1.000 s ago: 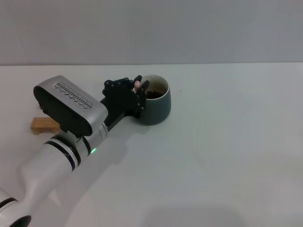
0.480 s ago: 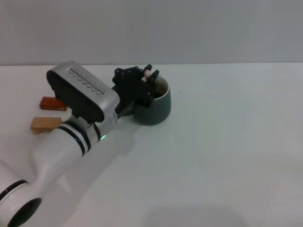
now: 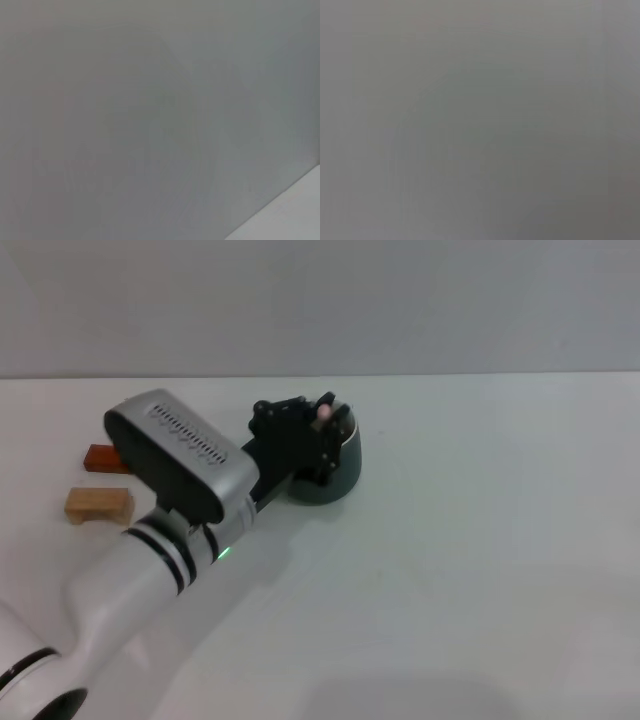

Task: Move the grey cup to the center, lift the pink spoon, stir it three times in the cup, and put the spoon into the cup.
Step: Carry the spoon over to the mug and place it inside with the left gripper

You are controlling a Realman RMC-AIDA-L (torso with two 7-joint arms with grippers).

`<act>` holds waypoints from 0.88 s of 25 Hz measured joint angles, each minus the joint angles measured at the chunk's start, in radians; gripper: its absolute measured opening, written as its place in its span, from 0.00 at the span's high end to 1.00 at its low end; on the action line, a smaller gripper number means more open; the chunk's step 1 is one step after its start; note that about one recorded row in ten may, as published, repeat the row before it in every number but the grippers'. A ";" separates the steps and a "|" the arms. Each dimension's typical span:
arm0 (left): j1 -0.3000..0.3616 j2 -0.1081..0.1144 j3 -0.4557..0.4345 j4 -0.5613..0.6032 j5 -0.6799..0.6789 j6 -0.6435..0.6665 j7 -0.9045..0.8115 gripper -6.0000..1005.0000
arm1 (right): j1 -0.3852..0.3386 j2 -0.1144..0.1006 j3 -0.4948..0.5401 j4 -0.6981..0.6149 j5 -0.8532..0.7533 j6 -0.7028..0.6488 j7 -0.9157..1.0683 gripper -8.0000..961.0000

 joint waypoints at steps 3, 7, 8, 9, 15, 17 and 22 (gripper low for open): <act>0.041 0.004 -0.014 -0.011 0.000 0.003 0.003 0.72 | 0.003 0.000 0.000 0.000 0.000 0.000 0.000 0.99; 0.059 0.005 -0.043 -0.006 0.000 0.012 0.005 0.71 | 0.008 -0.001 -0.001 0.000 0.000 0.000 0.000 0.99; 0.061 0.006 -0.055 -0.002 0.000 0.013 0.005 0.71 | 0.010 -0.001 -0.002 0.000 0.000 0.000 0.000 0.99; 0.061 0.006 -0.060 -0.001 0.000 0.014 0.005 0.71 | 0.010 -0.001 -0.002 0.000 0.000 0.000 0.000 0.99; 0.041 0.007 -0.060 0.002 0.003 0.007 0.003 0.71 | 0.009 -0.002 -0.003 0.000 0.000 0.000 0.000 0.99; 0.036 0.007 -0.050 0.000 0.003 0.007 0.001 0.71 | 0.006 -0.002 -0.002 0.000 0.000 -0.001 0.000 0.99; 0.031 0.004 -0.033 -0.017 0.003 0.011 -0.001 0.70 | 0.004 -0.002 -0.002 0.000 -0.001 -0.003 0.000 0.99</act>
